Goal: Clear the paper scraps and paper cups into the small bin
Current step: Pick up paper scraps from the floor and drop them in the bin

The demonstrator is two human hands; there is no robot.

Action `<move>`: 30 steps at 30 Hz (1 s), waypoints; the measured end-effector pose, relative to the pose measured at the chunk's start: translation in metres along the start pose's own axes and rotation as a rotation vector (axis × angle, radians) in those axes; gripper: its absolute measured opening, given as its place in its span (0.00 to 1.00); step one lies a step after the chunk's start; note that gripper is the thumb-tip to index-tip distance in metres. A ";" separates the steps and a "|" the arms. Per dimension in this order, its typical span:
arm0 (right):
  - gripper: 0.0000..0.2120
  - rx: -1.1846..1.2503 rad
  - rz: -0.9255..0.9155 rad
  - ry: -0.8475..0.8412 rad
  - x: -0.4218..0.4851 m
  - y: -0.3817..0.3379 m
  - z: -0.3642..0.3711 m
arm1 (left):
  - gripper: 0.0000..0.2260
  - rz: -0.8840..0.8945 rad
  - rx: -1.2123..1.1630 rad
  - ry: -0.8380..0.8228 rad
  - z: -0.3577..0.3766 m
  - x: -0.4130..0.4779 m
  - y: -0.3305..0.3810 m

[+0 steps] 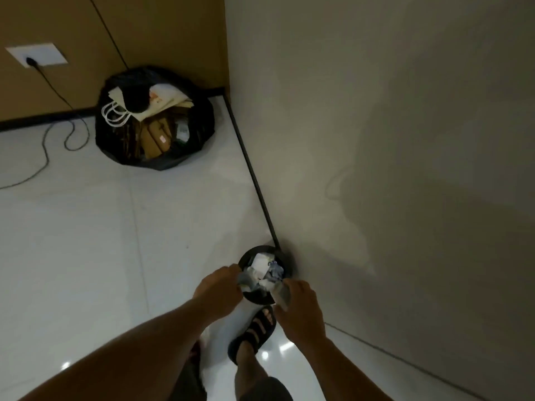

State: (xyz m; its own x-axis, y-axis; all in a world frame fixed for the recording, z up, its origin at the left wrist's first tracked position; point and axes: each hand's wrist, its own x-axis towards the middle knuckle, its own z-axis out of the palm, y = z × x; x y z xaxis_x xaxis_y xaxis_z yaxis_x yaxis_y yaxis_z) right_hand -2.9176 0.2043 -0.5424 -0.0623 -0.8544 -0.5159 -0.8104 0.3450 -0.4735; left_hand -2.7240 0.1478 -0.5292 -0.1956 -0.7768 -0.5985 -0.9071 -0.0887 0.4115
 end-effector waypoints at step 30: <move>0.41 -0.037 0.306 0.122 0.148 0.101 0.176 | 0.38 0.376 0.470 -0.151 0.151 0.199 -0.110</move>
State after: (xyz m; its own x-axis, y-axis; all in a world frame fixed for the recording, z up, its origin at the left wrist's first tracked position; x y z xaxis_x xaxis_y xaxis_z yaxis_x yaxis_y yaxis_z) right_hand -2.9063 0.1808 -0.7924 -0.3732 -0.7545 -0.5398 -0.7639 0.5801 -0.2827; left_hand -2.7192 0.0973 -0.7974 -0.5532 -0.6020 -0.5758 -0.8263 0.4847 0.2869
